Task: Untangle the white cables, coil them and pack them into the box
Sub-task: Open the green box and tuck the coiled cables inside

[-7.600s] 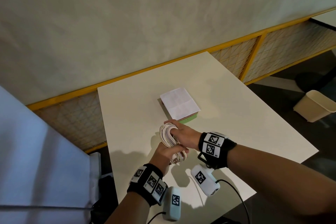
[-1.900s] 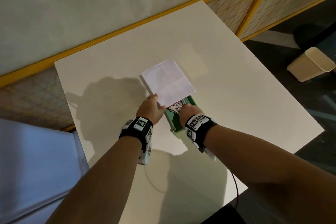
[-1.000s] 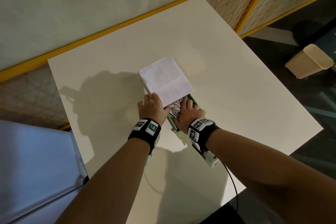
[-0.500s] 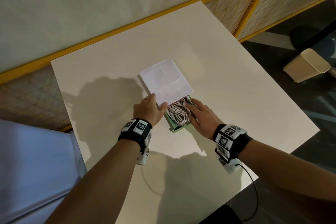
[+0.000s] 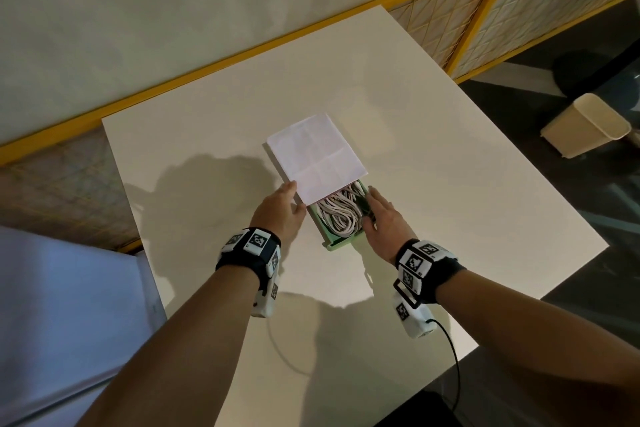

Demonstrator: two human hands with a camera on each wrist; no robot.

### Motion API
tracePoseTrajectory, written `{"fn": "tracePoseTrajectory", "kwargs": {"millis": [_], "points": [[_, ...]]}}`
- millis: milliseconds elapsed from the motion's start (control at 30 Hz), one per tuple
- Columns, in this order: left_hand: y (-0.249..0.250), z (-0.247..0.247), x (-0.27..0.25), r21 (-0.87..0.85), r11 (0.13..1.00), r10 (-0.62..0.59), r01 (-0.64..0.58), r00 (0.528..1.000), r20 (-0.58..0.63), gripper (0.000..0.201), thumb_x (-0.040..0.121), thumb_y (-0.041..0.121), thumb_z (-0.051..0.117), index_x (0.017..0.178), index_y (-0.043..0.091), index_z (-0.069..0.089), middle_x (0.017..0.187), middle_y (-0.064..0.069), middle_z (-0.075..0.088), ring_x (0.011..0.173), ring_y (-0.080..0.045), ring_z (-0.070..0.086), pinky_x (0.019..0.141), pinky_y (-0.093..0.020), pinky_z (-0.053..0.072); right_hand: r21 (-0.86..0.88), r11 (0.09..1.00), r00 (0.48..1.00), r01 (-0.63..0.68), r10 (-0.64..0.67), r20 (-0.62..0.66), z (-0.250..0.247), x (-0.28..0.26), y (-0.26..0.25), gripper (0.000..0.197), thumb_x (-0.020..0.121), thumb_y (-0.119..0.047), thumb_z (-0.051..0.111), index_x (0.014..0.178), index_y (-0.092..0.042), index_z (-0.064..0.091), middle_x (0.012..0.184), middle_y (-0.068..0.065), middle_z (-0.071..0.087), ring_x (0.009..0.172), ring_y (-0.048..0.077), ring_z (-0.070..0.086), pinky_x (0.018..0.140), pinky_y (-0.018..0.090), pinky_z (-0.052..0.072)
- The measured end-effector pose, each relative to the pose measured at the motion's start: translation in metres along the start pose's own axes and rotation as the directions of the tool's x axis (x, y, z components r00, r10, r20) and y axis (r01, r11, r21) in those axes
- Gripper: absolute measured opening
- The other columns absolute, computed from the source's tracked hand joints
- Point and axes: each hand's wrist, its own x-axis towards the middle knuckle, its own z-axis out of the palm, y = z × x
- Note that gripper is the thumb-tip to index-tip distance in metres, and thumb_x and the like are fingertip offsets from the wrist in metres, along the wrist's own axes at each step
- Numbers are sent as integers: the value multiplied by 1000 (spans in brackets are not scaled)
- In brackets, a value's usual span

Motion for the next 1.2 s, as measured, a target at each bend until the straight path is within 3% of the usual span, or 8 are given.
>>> {"fn": "tracePoseTrajectory", "kwargs": {"millis": [133, 233, 333, 467, 700, 833, 967, 1200], "points": [[3, -1, -1, 6, 1000, 0, 0, 1000, -3, 53, 95, 25, 50, 144, 8, 38, 145, -10, 46, 127, -29, 49, 104, -32, 38, -44, 990, 991, 136, -135, 19, 7, -1, 3, 50, 93, -15, 44, 140, -1, 34, 151, 16, 30, 140, 28, 32, 117, 44, 22], [3, -2, 0, 8, 1000, -6, 6, 1000, 1, 52, 95, 25, 49, 143, 8, 39, 143, -12, 49, 125, -29, 51, 103, -31, 39, -293, 950, 987, 112, -72, 142, 11, 3, 6, 59, 96, -37, 31, 146, -9, 18, 157, 5, 17, 147, 22, 8, 116, 46, -10], [4, -3, 0, 10, 1000, -17, 17, 1000, 18, 53, 95, 25, 49, 144, 9, 37, 143, -14, 48, 127, -30, 49, 103, -31, 37, -454, 888, 980, 75, 19, 199, 9, 7, 7, 68, 95, -55, 16, 148, -16, -2, 158, -2, 10, 146, 21, -10, 107, 51, -24], [3, -4, 0, 9, 1000, -15, 15, 999, 29, 52, 95, 25, 48, 144, 9, 38, 142, -15, 49, 125, -32, 50, 101, -32, 39, -504, 859, 967, 96, 39, 251, 7, 9, 8, 69, 94, -57, 11, 148, -17, -6, 159, -4, 4, 146, 21, -11, 111, 52, -18], [4, -6, 0, 18, 1000, -14, 13, 999, 33, 49, 95, 23, 49, 141, 9, 41, 135, -16, 56, 119, -34, 54, 97, -33, 41, -317, 920, 973, 230, -214, 84, 2, 1, 16, 67, 85, -41, 12, 146, -15, 21, 155, 7, 23, 144, 24, 21, 117, 46, 7], [4, -6, 1, 10, 1000, -20, 20, 999, 34, 50, 95, 24, 49, 142, 9, 42, 136, -15, 55, 119, -33, 54, 97, -32, 41, -381, 916, 986, 124, -71, 150, 2, 1, 21, 78, 89, -59, 11, 148, -8, 3, 158, 8, 7, 147, 21, 5, 118, 37, -2], [3, -6, 1, 5, 1000, -29, 29, 999, 35, 52, 94, 25, 49, 143, 9, 40, 139, -14, 53, 123, -31, 53, 99, -30, 40, -363, 911, 968, 197, -123, 217, 6, 11, 14, 87, 83, -65, 1, 147, -5, 1, 158, 12, 9, 147, 21, 4, 116, 31, -8], [3, -7, 1, -1, 1000, -27, 27, 998, 52, 52, 95, 25, 49, 143, 9, 39, 143, -12, 49, 126, -31, 50, 104, -31, 38, -503, 850, 967, 155, -27, 252, 8, 18, -2, 92, 78, -72, 1, 147, -12, -6, 159, 2, 0, 146, 20, -13, 108, 52, -23]]}}
